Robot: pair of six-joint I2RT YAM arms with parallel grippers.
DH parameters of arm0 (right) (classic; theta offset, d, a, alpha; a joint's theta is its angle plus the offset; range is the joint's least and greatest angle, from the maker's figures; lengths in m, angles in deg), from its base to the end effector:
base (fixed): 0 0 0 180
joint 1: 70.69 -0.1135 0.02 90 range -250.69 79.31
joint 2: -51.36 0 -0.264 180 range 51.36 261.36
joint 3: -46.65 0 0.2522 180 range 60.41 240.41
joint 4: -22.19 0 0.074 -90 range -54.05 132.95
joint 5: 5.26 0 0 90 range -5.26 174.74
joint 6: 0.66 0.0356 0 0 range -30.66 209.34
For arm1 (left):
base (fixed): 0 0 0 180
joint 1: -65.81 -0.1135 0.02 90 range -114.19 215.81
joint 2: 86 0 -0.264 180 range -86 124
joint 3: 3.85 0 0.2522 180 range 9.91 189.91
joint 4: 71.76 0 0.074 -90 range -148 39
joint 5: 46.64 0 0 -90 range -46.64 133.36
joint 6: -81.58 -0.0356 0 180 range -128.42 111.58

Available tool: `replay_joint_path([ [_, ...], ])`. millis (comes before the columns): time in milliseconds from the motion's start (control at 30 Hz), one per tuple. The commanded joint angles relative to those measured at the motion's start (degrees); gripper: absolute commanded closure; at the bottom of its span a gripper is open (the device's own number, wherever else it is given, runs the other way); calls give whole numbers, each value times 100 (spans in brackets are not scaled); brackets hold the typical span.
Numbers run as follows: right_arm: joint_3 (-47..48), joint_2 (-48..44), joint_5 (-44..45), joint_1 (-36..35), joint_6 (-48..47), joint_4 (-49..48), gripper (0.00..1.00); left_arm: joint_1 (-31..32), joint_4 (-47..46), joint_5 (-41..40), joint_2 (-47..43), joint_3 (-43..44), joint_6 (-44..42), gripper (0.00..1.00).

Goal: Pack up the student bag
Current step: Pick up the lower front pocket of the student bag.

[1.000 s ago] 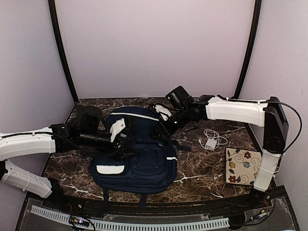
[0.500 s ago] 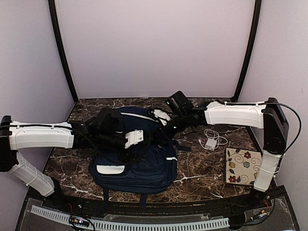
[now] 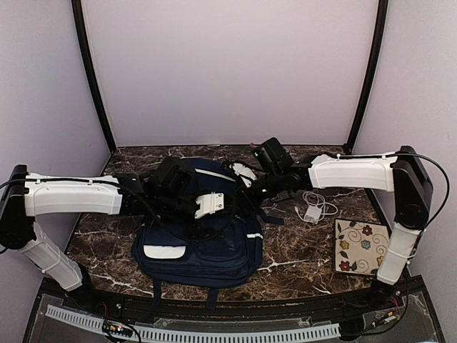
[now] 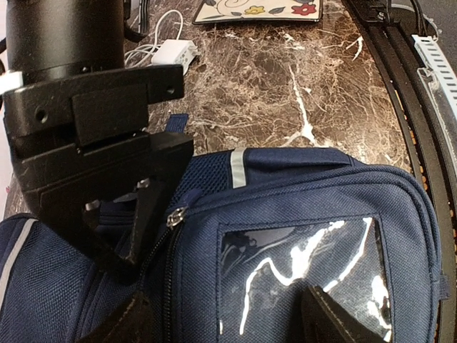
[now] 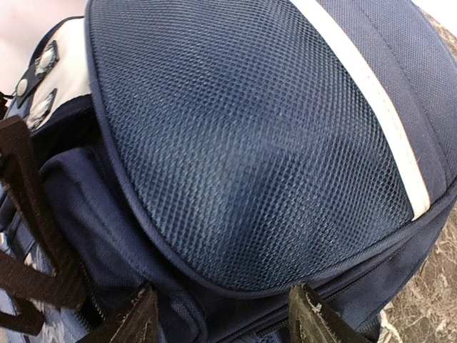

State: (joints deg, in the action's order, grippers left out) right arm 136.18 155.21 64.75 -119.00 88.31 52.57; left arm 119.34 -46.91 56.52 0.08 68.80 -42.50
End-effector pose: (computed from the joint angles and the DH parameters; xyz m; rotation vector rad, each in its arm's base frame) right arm 0.2596 0.3097 0.2319 -1.1781 2.1362 0.7999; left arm 0.1912 -0.2722 0.2510 1.6492 1.5377 -0.4403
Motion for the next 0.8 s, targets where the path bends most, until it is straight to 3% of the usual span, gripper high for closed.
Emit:
replay_joint_path([
  [0, -283, -117, -651, -85, 90, 56, 38, -116, 1123, -360, 173, 10, 309, 31],
  [167, -248, 10, -772, -82, 211, -19, 39, -106, 1758, 129, 53, -21, 497, 41],
  [367, -276, -88, -1330, -83, 27, -22, 36, -107, 2084, -437, 181, 6, 378, 35],
  [433, -296, -64, -1419, -82, 90, -112, 36, -107, 2138, -485, 212, -43, 351, 37],
  [467, -330, -54, -1414, -83, 153, -198, 36, -107, 2149, -487, 203, -82, 323, 44],
  [567, -447, -7, -1328, -82, 434, -534, 36, -108, 2090, -336, 50, -160, 261, 81],
  [600, -475, 6, -1326, -82, 541, -681, 36, -107, 2054, -140, -54, -165, 225, 89],
  [667, -468, 71, -1346, -82, 756, -927, 36, -105, 1784, 222, -360, -261, 139, 100],
  [767, -180, 305, -1213, -83, 875, -968, 36, -107, 1580, 442, -630, -352, -57, 100],
])
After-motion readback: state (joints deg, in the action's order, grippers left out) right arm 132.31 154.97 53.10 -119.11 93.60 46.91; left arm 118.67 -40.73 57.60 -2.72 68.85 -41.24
